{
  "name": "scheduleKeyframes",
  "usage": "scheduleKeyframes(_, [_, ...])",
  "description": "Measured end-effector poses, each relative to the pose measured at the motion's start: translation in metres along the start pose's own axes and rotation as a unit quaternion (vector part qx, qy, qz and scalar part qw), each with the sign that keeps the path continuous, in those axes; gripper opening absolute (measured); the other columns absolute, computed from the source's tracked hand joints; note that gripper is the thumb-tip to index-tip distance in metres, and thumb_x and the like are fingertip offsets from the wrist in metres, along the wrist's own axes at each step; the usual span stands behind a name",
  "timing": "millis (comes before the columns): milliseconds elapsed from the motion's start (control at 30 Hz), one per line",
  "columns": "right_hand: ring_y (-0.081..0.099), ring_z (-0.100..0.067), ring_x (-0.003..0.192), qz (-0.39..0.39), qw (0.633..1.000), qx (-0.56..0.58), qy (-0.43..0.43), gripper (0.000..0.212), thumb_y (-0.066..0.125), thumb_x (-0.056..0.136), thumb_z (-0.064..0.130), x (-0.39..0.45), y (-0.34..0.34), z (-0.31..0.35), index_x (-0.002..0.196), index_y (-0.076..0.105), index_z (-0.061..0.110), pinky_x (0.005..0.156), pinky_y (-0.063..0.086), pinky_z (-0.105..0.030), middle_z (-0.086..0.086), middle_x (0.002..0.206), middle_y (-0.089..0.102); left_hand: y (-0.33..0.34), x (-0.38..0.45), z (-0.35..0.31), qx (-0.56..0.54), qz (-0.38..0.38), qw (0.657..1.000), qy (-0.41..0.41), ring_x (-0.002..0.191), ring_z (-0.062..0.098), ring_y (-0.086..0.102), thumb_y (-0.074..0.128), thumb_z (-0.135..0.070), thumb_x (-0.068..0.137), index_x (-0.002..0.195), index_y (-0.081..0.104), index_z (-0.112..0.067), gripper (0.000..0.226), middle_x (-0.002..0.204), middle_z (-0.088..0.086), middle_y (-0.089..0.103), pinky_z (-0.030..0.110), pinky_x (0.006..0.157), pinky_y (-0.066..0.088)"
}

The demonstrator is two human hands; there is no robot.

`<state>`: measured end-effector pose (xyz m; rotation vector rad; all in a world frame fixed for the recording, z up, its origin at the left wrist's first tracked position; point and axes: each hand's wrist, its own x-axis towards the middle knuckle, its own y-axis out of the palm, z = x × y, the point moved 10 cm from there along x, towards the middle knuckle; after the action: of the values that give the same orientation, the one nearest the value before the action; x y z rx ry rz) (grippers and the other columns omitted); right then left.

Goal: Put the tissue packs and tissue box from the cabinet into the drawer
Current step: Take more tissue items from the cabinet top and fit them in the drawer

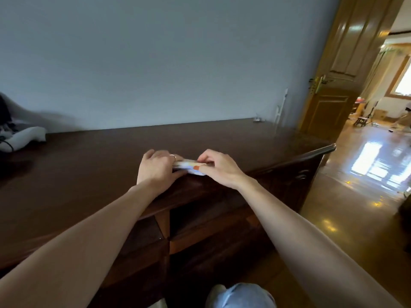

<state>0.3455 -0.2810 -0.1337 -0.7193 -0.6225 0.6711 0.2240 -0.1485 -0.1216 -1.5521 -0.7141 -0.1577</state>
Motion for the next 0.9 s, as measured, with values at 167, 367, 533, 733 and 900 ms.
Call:
scheduleKeyframes(167, [0.065,-0.001,0.084,-0.183,0.972,0.144,-0.033,0.03,0.054,0.089,0.066,-0.061,-0.037,0.019,0.092,0.067,0.039,0.077,0.051,-0.028,0.018,0.086,0.071,-0.051,-0.04,-0.01,-0.015,-0.062,0.998,0.007,0.085,0.028,0.067,0.052,-0.063,0.092,0.098,0.066,-0.033,0.033,0.084,-0.003,0.072,0.032,0.06,0.036])
scheduleKeyframes(367, [0.064,0.001,0.075,-0.267,0.919,0.288,-0.02,0.04,0.056,0.087,0.076,-0.142,0.017,0.057,0.086,0.059,0.036,0.069,0.049,-0.018,0.015,0.08,0.066,-0.105,-0.168,-0.037,0.042,-0.159,0.986,0.038,0.053,0.024,0.064,0.056,-0.052,0.093,0.087,0.068,-0.026,0.029,0.06,-0.003,0.064,0.024,0.046,0.025])
scheduleKeyframes(533, [0.064,0.003,0.099,-0.168,0.937,0.294,0.085,0.034,0.043,0.091,0.079,-0.207,0.144,0.061,0.109,0.044,0.05,0.082,0.052,-0.023,0.022,0.108,0.063,-0.074,-0.281,-0.001,0.081,-0.095,0.991,-0.039,0.058,0.027,0.067,0.072,-0.034,0.087,0.113,0.075,-0.024,0.028,0.069,0.0,0.071,0.029,0.043,0.042])
scheduleKeyframes(733, [0.079,-0.026,0.084,0.137,0.812,0.47,0.319,0.038,0.059,0.097,0.059,-0.302,0.32,0.042,0.109,0.065,0.024,0.078,0.065,-0.047,-0.007,0.101,0.079,0.005,-0.398,0.03,0.073,0.025,0.994,-0.078,0.082,0.026,0.072,0.086,-0.015,0.069,0.119,0.074,-0.014,0.051,0.094,0.003,0.077,0.032,0.048,0.053])
scheduleKeyframes(900, [0.067,-0.017,0.103,0.184,0.865,0.336,0.325,0.037,0.062,0.101,0.029,-0.323,0.365,-0.003,0.135,0.054,0.021,0.079,0.057,-0.033,-0.003,0.12,0.067,0.094,-0.463,0.044,-0.071,0.196,0.974,-0.094,0.145,0.021,0.032,0.053,-0.062,0.09,0.132,0.065,-0.028,0.056,0.157,-0.005,0.039,0.047,0.118,0.029])
